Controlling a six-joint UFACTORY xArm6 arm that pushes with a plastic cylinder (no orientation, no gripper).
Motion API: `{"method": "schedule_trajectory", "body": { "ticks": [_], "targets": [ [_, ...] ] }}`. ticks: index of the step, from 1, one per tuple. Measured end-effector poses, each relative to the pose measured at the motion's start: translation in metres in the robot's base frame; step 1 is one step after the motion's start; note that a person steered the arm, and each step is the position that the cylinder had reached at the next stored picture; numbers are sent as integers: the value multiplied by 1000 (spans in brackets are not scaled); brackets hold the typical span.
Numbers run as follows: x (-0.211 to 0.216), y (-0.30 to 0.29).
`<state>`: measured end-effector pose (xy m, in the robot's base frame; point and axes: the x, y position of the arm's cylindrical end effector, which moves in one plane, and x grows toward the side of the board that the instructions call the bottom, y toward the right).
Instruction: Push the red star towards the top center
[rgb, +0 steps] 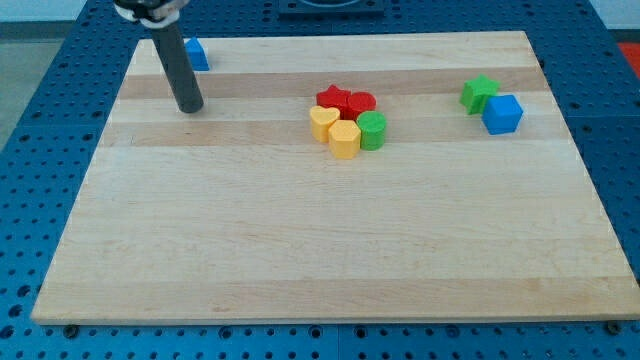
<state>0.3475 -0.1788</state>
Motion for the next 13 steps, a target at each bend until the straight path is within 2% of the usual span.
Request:
{"method": "schedule_trajectory", "body": {
  "ticks": [2, 4, 5, 10, 12, 13],
  "targets": [
    [22, 90],
    [25, 179],
    [23, 195],
    [-56, 196],
    [-53, 196],
    [-27, 199]
  ]
}}
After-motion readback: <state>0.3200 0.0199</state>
